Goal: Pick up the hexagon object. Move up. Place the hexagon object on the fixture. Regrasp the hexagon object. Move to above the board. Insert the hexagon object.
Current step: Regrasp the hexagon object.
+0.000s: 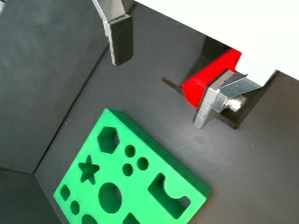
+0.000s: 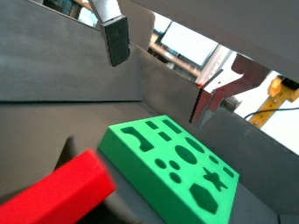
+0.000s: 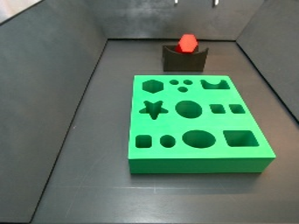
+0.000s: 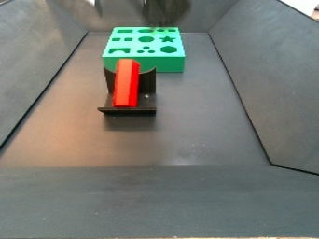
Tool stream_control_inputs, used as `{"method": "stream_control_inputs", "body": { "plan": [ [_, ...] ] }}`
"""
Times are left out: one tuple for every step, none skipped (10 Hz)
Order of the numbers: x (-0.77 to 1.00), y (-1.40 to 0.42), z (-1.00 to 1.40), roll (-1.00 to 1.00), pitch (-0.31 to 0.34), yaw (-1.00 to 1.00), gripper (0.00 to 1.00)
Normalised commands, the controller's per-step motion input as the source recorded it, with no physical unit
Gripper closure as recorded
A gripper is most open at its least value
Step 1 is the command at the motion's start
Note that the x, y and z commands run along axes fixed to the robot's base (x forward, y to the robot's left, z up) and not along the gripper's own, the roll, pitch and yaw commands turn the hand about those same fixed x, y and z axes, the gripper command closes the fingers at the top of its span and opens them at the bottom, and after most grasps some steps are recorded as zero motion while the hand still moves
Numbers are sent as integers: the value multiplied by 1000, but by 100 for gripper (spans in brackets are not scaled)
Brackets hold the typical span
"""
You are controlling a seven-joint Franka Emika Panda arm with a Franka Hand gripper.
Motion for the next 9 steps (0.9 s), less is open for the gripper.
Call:
{"method": "stream_control_inputs", "body": {
  "plan": [
    [-71,-292,186,1000,58,28,0],
    [-13,-76,33,1000,60,27,0],
    [10,-19,14,1000,64,27,0],
    [6,-26,7,1000,64,27,0],
    [-1,-28,9,1000,61,28,0],
    [-10,-25,6,1000,57,28,0],
    [-6,-23,1,1000,53,29,0],
    [-2,-23,0,1000,51,30,0],
    [3,-20,1,1000,48,32,0]
  ]
}}
